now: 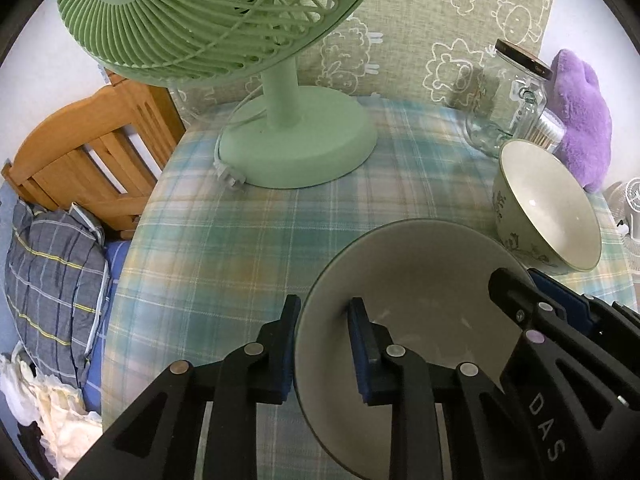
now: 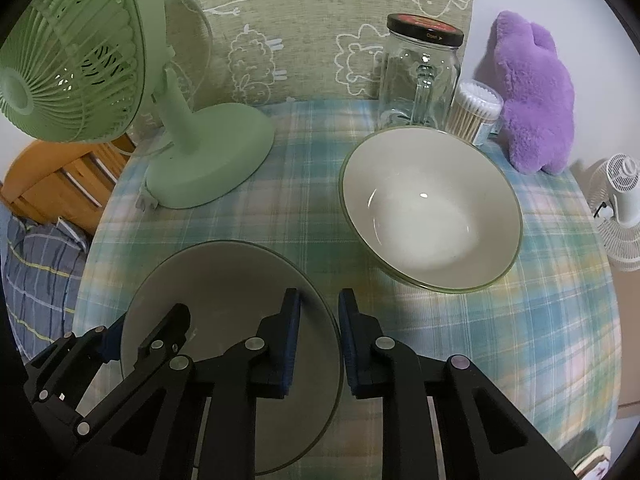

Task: Organize plates and bowls

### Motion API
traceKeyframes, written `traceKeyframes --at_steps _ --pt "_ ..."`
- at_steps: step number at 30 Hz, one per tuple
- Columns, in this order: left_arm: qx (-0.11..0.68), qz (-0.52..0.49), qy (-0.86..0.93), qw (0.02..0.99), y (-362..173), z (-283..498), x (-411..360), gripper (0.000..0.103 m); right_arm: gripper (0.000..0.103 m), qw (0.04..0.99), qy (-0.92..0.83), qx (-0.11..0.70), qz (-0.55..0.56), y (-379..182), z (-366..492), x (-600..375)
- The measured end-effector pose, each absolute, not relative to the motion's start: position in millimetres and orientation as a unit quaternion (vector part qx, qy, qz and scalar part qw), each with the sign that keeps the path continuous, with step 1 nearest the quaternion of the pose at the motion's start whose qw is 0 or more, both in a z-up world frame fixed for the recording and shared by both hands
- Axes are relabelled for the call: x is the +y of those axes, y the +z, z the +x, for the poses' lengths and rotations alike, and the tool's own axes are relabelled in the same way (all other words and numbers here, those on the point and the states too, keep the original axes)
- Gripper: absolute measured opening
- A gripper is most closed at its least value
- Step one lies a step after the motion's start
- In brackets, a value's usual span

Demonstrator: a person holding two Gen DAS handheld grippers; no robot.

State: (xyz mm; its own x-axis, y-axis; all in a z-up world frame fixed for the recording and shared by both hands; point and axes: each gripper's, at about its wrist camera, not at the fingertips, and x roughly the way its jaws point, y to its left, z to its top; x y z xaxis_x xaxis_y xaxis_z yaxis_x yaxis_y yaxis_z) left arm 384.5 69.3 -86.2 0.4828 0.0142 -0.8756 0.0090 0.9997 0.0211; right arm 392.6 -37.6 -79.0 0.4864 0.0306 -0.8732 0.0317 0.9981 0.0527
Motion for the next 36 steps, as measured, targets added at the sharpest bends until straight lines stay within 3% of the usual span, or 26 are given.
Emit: traceKeyframes --at_steps 36 --pt "0.511 -0.007 0.012 0.86 -44 296 69 0.022 0.023 0.857 0.007 0.515 0.027 -40 305 -34"
